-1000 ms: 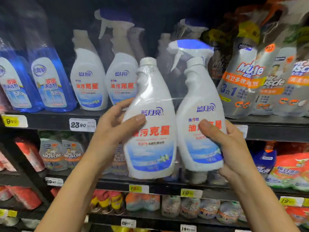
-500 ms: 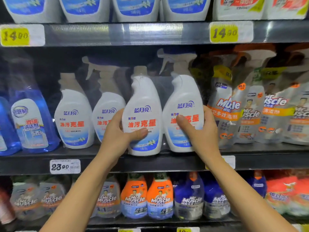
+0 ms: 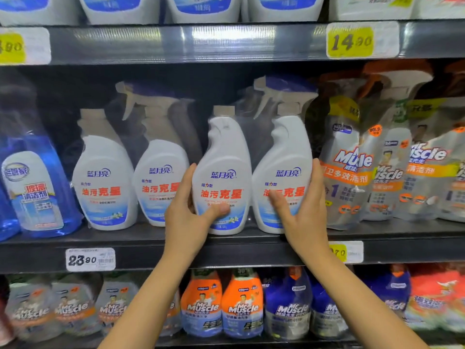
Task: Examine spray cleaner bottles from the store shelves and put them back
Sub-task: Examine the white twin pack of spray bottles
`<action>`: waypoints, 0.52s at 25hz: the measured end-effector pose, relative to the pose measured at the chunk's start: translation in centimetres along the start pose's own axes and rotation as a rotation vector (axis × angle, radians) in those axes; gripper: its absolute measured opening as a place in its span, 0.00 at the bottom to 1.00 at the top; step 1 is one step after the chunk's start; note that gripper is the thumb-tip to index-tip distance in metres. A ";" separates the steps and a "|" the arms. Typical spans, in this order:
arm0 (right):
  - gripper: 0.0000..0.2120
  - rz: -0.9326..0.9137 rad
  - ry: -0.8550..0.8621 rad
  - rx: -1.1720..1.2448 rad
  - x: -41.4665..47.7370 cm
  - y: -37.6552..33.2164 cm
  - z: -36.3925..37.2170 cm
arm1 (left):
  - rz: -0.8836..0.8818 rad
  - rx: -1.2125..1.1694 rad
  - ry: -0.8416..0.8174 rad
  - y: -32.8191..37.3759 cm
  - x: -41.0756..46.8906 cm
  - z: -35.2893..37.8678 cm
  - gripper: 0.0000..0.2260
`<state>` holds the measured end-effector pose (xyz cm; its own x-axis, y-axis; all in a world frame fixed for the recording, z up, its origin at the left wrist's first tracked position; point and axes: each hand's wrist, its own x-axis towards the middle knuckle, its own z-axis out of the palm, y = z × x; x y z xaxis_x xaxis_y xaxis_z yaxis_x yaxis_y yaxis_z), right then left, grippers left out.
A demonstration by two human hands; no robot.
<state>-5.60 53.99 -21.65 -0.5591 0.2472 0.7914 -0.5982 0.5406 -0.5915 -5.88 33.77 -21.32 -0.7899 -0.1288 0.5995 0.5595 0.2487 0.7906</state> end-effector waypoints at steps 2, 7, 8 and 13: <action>0.40 -0.060 0.016 -0.104 -0.2 -0.1 0.5 | 0.000 0.013 0.064 -0.3 -0.4 0.6 0.40; 0.41 -0.132 0.023 -0.151 -0.1 0.4 0.5 | 0.009 0.083 0.097 -0.6 -0.3 1.6 0.40; 0.43 -0.120 -0.006 -0.134 0.0 0.6 0.3 | 0.012 0.100 0.104 -0.6 -0.4 1.7 0.40; 0.45 0.005 -0.089 0.016 0.5 1.5 -0.8 | 0.049 0.281 0.247 -0.7 -1.7 2.5 0.39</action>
<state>-6.31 55.51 -22.06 -0.6108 0.1771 0.7718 -0.6039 0.5262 -0.5987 -5.56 36.25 -23.27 -0.6607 -0.3290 0.6747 0.4772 0.5098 0.7158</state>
